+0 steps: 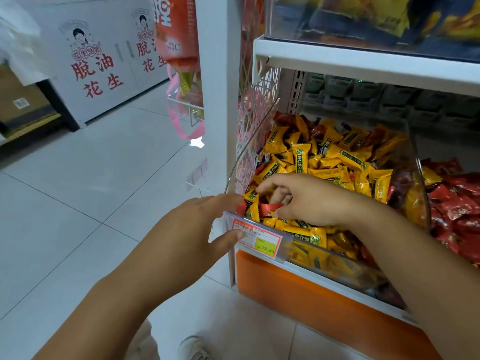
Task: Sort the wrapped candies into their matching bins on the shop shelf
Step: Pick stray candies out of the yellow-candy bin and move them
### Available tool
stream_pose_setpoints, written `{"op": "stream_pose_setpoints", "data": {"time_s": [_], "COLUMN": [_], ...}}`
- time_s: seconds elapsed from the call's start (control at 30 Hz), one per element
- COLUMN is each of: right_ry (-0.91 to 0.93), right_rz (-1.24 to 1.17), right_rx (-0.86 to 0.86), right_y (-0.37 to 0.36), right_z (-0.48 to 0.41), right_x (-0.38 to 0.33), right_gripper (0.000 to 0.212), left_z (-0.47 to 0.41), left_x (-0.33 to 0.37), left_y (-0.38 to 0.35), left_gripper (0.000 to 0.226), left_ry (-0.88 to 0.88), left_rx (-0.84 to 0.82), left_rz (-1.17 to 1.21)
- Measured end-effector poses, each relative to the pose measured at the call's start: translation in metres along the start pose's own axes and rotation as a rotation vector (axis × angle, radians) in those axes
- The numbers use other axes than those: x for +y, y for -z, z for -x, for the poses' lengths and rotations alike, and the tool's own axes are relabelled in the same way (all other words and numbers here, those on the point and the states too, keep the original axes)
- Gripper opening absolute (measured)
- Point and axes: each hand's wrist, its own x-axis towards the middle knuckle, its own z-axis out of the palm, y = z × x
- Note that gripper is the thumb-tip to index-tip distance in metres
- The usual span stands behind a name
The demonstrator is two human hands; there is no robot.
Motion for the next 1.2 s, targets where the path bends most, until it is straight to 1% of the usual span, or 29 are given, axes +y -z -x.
{"op": "stream_pose_setpoints", "data": {"time_s": [0.1, 0.17, 0.23, 0.27, 0.33, 0.43, 0.47, 0.63, 0.73, 0.83, 1.0, 1.2], "right_ry": [-0.014, 0.012, 0.078, 0.112, 0.154, 0.145, 0.127, 0.112, 0.123, 0.104, 0.051, 0.022], "right_rz": [-0.056, -0.102, -0.157, -0.187, -0.216, -0.069, -0.043, -0.168, -0.143, -0.186, -0.192, -0.071], "right_rx": [0.067, 0.18, 0.306, 0.34, 0.322, 0.21, 0.197, 0.231, 0.35, 0.476, 0.544, 0.666], "right_y": [0.002, 0.004, 0.005, 0.005, -0.005, -0.031, -0.037, -0.041, -0.042, -0.029, 0.004, 0.035], "right_z": [0.002, 0.004, 0.008, 0.011, 0.013, 0.005, 0.001, -0.007, -0.006, 0.001, 0.032, 0.086], "right_x": [0.002, 0.002, -0.004, -0.009, -0.02, -0.026, -0.025, -0.018, -0.016, -0.011, 0.003, 0.021], "right_gripper": [0.039, 0.032, 0.027, 0.026, 0.023, 0.012, 0.011, 0.021, 0.016, 0.015, 0.015, 0.018], "left_z": [0.002, 0.002, 0.002, 0.002, 0.003, 0.005, 0.005, 0.005, 0.002, -0.003, -0.01, -0.017], "left_x": [-0.001, 0.0, 0.001, 0.001, 0.0, -0.002, -0.003, -0.006, -0.005, -0.002, 0.009, 0.023], "left_y": [0.001, 0.002, 0.002, 0.003, 0.003, 0.004, 0.005, 0.004, 0.004, 0.004, 0.001, -0.007], "left_gripper": [0.05, 0.051, 0.052, 0.052, 0.051, 0.049, 0.049, 0.053, 0.054, 0.054, 0.053, 0.053], "left_ry": [0.003, 0.001, 0.0, 0.002, 0.001, -0.002, 0.007, 0.036, 0.031, 0.012, -0.054, -0.116], "left_rx": [-0.009, -0.008, -0.009, -0.008, 0.008, 0.059, 0.072, 0.078, 0.088, 0.104, 0.102, 0.069], "left_rz": [0.009, 0.014, 0.015, 0.015, 0.014, 0.005, 0.006, 0.02, 0.022, 0.023, 0.033, 0.062]}}
